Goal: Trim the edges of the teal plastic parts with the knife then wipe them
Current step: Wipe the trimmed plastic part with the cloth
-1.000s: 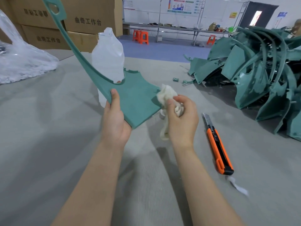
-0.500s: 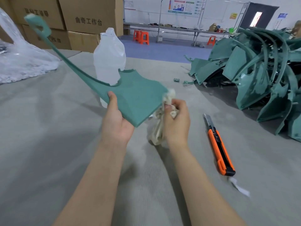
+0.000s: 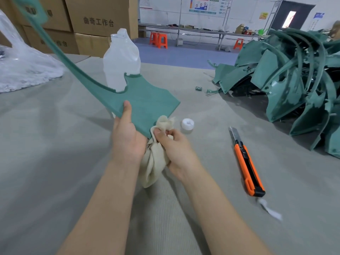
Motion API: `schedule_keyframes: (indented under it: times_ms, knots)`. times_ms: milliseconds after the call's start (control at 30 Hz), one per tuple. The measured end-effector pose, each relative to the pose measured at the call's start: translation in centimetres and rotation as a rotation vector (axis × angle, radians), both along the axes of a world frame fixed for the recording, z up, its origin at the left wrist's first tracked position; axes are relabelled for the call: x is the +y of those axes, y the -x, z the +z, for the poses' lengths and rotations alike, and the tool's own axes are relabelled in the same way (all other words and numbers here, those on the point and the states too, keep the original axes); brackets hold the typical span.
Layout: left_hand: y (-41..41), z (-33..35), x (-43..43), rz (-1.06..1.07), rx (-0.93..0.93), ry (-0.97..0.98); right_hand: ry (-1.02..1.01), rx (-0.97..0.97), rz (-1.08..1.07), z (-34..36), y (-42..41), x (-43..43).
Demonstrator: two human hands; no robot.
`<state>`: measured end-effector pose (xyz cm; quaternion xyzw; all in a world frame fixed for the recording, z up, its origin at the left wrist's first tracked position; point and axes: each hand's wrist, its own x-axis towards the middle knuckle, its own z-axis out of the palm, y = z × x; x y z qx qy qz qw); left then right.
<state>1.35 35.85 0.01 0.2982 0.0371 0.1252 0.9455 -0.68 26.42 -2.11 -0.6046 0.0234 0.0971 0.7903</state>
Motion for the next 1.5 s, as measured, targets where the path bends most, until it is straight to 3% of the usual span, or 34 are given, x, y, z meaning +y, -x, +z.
schedule_keyframes:
  times_ms: [133, 300, 567, 833, 967, 1067, 1167, 1267, 1400, 1500]
  knots:
    - [0.1, -0.3, -0.9, 0.032, -0.044, -0.147, 0.007, 0.022, -0.118, -0.3, -0.4, 0.0]
    - [0.1, -0.6, -1.7, -0.137, -0.043, -0.413, -0.096, 0.073, -0.358, -0.5, -1.1, -1.1]
    - [0.6, -1.2, -2.2, -0.344, -0.022, -0.440, -0.241, 0.025, -0.616, 0.4, -3.2, -5.6]
    - [1.0, -1.1, -2.6, -0.425, -0.033, -0.530, 0.055, -0.093, -0.699, -0.2, -4.2, -7.6]
    - [0.8, -0.3, -1.0, -0.351, 0.039, -0.502, 0.060, -0.047, -0.649, 0.0, -4.1, -9.3]
    - [0.8, -0.3, -0.2, -0.345, 0.089, -0.584, 0.034, -0.058, -0.621, 0.1, -4.0, -10.0]
    - [0.9, -0.7, -0.4, -0.379, 0.107, -0.679, -0.074, -0.049, -0.614, 0.3, -4.0, -9.7]
    - [0.9, -0.6, -0.7, -0.302, 0.059, -0.649, -0.141, -0.075, -0.649, 0.4, -3.7, -9.5]
    - [0.7, -0.2, -1.3, -0.054, 0.004, -0.571, 0.032, -0.176, -0.845, 1.1, -3.0, -9.1]
    - [0.8, -0.2, -2.0, 0.047, 0.002, -0.552, 0.109, -0.335, -0.794, 1.8, -1.8, -6.8]
